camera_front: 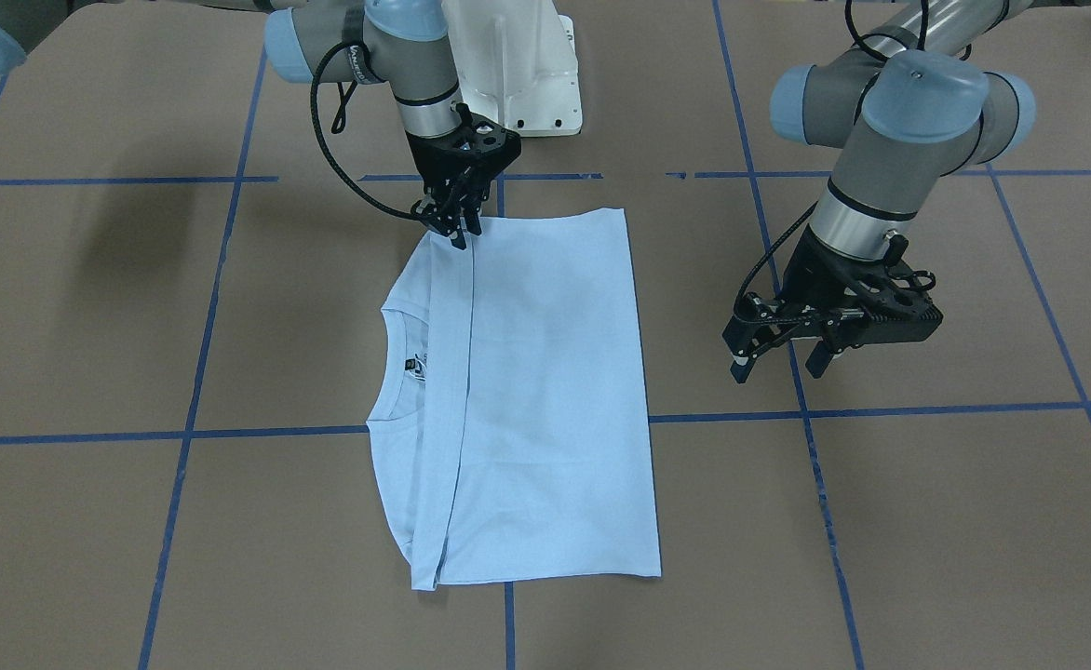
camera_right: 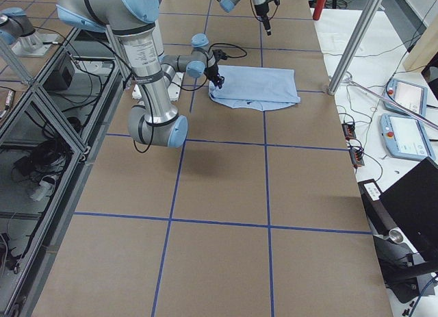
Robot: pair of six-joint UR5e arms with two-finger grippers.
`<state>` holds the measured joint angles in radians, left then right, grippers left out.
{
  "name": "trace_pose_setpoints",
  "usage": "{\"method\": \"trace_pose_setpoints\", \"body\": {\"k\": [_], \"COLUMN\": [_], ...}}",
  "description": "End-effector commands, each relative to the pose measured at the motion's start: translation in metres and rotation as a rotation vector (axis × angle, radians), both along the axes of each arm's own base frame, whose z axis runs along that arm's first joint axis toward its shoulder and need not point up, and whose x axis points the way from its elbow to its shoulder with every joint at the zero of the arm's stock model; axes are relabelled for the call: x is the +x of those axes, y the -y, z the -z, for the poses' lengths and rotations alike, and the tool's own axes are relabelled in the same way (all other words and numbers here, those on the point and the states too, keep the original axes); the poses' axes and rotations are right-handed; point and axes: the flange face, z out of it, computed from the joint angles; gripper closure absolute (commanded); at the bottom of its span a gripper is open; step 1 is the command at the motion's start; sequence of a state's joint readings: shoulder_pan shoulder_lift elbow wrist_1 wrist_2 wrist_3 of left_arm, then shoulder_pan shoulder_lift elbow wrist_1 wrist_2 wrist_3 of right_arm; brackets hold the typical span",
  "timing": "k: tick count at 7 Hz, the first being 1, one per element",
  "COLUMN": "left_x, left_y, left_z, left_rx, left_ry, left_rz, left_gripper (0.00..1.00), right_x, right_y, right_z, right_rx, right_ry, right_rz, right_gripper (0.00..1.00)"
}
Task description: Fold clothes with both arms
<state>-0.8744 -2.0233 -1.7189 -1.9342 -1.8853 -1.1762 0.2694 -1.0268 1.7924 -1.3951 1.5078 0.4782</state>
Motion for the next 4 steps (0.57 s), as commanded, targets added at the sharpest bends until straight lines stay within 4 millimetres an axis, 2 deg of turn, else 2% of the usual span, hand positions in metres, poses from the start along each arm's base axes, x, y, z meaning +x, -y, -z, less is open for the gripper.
{"method": "trace_pose_setpoints", "body": {"k": [1, 4], "left_x": [0.0026, 0.0070], "left_y": [-0.0012, -0.0022], "left_z": [-0.0006, -0.0030], "left_rx": [-0.001, -0.005], "left_ry": [0.002, 0.003], "left_rz": [-0.003, -0.008], "left_gripper": [0.00, 0.00], "right_x": [-0.0041, -0.0056], "right_y": [-0.0031, -0.0045], "right_z": [0.0041, -0.0005], "right_rx": [0.004, 0.003], "right_ry": [0.004, -0.006], "right_rz": [0.003, 0.004], "right_gripper": [0.59, 0.59]}}
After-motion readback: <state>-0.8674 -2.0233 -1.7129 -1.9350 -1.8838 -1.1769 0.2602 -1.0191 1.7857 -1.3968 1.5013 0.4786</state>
